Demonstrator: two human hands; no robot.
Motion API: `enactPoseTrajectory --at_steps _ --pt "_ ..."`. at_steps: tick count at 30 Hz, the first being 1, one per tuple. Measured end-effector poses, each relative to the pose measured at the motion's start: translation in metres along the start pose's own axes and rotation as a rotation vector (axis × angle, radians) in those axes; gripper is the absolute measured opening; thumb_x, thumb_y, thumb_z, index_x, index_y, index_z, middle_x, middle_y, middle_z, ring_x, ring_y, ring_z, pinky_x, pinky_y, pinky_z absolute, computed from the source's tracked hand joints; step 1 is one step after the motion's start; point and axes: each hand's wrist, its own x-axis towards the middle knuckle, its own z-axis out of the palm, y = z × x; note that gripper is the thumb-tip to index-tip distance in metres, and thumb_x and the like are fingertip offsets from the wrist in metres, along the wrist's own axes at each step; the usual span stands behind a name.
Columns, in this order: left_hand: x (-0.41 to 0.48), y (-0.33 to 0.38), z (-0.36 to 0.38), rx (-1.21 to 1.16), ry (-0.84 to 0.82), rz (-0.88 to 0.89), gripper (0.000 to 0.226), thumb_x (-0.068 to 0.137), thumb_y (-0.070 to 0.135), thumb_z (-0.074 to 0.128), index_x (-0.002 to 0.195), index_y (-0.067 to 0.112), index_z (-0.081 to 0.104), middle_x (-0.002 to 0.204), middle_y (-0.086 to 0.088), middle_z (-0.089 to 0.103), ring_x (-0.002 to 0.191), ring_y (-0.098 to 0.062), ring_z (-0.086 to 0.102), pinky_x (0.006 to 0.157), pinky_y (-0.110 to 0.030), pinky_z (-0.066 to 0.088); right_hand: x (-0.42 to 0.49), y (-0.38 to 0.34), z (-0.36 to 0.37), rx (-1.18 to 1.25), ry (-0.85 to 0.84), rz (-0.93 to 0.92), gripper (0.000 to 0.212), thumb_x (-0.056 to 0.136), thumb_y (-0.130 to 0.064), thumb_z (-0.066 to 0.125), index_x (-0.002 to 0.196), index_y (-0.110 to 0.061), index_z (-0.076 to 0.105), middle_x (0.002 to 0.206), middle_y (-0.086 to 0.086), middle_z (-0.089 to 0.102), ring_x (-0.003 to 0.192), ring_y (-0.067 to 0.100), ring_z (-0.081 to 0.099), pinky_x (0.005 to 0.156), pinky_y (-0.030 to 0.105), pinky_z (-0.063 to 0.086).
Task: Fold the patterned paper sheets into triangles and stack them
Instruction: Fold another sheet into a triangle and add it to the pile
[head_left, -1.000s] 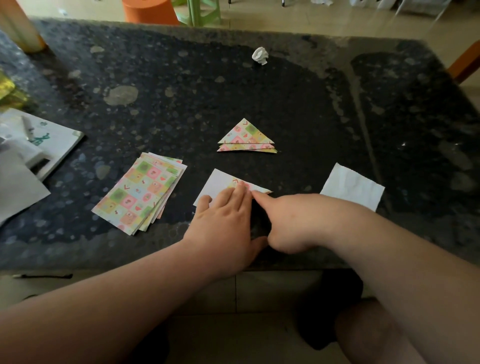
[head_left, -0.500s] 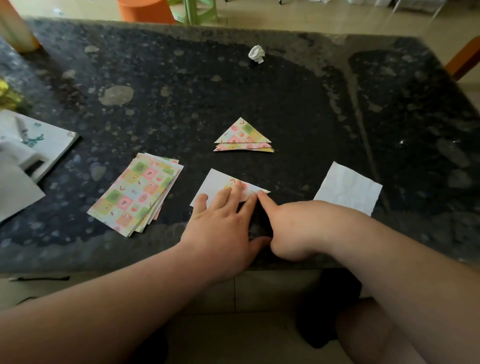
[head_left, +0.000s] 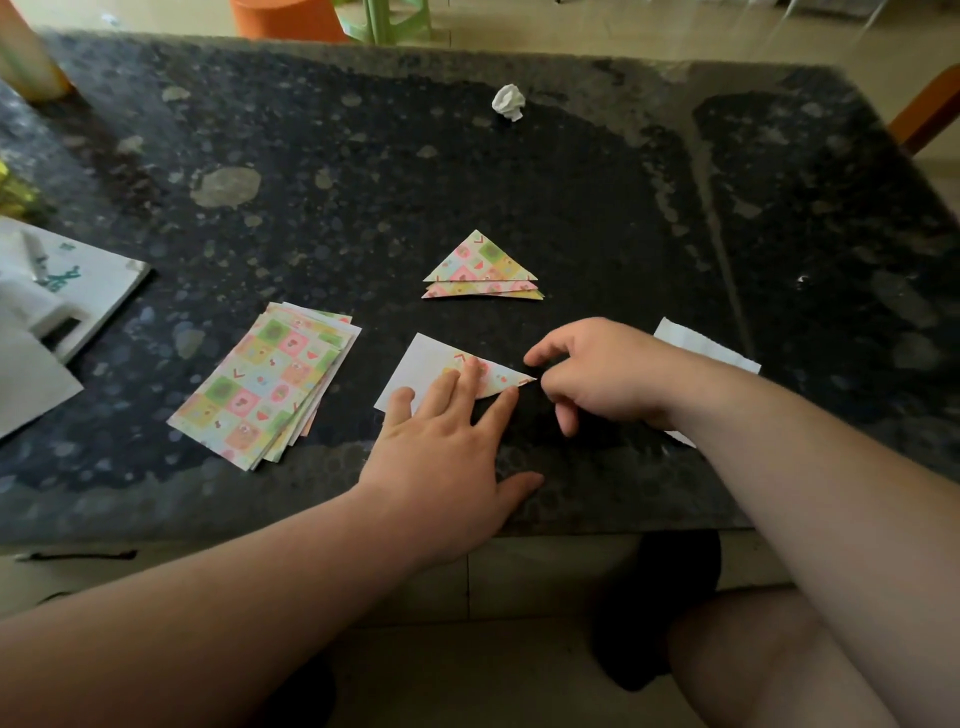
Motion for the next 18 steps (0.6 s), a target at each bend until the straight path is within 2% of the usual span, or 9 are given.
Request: enactPoseTrajectory --at_steps 3,5,8,18 --pt "0.001 0.001 0.0 0.007 0.004 -0.002 0.085 0.094 0.079 0.02 0.162 0.033 -0.004 0.17 -0.009 -0.012 0.156 -0.025 -0.005 0.122 -0.054 0.006 0.002 0.002 0.0 0.019 -0.022 -0.005 0.052 0.089 -0.008 0.052 0.135 -0.03 0.06 0.064 0.002 0.074 0.055 -0.001 0.064 0.065 0.027 0.041" --pt "0.001 0.001 0.0 0.009 0.003 -0.002 0.085 0.094 0.079 0.02 0.162 0.033 -0.004 0.17 -0.009 -0.013 0.156 -0.025 -0.006 0.123 -0.054 0.006 0.002 0.004 -0.002 0.045 -0.031 0.009 0.048 0.09 -0.008 0.052 0.13 -0.031 0.062 0.063 0.004 0.073 0.044 0.001 0.057 0.057 0.027 0.038" --pt "0.0 0.002 0.0 0.007 -0.001 -0.003 0.086 0.094 0.079 0.02 0.162 0.032 -0.003 0.17 -0.01 -0.013 0.156 -0.025 -0.006 0.123 -0.054 0.005 0.004 0.008 -0.004 0.082 -0.033 0.035 0.041 0.089 -0.007 0.051 0.122 -0.029 0.064 0.061 0.005 0.07 0.039 0.006 0.05 0.047 0.027 0.033" --pt "0.001 0.001 0.001 0.005 -0.001 0.0 0.086 0.094 0.079 0.02 0.161 0.032 -0.005 0.169 -0.009 -0.013 0.156 -0.025 -0.007 0.122 -0.055 0.004 0.007 0.013 -0.005 0.081 -0.038 0.044 0.033 0.088 -0.004 0.052 0.107 -0.027 0.067 0.056 0.003 0.065 0.043 0.009 0.053 0.048 0.027 0.035"
